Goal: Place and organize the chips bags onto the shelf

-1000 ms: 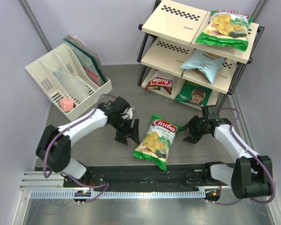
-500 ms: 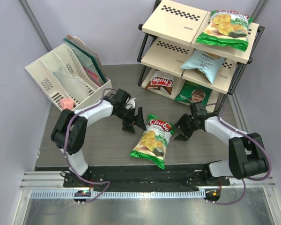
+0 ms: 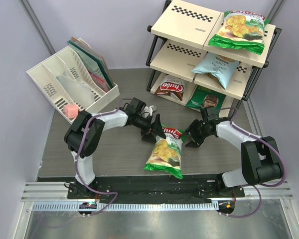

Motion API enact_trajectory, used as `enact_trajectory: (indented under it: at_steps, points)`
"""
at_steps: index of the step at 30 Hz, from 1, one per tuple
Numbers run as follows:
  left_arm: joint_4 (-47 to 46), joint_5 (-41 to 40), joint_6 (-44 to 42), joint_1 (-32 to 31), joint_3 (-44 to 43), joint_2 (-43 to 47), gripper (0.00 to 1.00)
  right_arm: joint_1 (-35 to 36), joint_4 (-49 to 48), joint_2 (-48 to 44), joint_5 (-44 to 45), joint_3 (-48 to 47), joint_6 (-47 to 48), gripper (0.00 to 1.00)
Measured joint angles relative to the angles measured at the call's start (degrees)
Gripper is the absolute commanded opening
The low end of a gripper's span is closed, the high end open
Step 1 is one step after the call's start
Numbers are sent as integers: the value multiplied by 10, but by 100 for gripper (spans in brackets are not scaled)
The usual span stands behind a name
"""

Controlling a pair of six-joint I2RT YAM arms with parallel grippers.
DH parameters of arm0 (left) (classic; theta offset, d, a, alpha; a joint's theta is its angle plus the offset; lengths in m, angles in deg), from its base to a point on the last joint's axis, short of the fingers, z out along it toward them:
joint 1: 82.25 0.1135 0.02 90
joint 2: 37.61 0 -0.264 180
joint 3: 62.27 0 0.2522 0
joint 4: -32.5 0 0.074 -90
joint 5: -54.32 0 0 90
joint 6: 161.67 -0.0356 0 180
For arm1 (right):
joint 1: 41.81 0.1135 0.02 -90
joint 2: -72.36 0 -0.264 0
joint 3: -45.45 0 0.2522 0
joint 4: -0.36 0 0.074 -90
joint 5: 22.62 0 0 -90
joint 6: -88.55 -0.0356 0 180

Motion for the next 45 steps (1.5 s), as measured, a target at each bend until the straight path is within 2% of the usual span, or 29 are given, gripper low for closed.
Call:
enact_trajectory:
  at_steps: [7,11,13,14,15,17,18,20,22,23,27,36,44,45]
  points:
    - [-70,52,77,-61,5,-49,79,6,-8,5,8,-3,-3,59]
    - [-98,71,115,-64,5,-67,78,7,-9,5,19,-6,-5,59]
    - [-107,74,129,-64,5,-71,74,7,-10,5,23,-6,-6,59]
    - [-111,75,135,-64,5,-73,70,7,-11,5,24,-6,-7,59]
    - [-113,75,140,-64,5,-75,61,7,-12,4,25,-6,-7,59]
    - [-118,76,148,-64,5,-76,53,7,-13,3,27,-6,-9,59]
    - [-119,78,152,-64,5,-76,44,7,-14,3,28,-6,-9,59]
    - [-122,82,159,-64,5,-76,36,7,-16,3,29,-6,-12,59]
    - [-123,90,165,-64,5,-75,23,6,-15,-2,30,-7,-12,59]
    - [-123,91,169,-64,5,-74,14,6,-15,-4,30,-7,-12,59]
    - [-128,98,170,-63,5,-65,0,6,-20,-9,31,-9,-14,59]
    - [-126,82,153,-68,7,-53,0,7,-24,-9,32,-13,-2,62]
    - [-123,44,145,-34,71,0,0,1,45,-18,30,-55,50,64]
    - [-117,40,140,-24,79,7,4,-2,61,-25,32,-63,63,65]
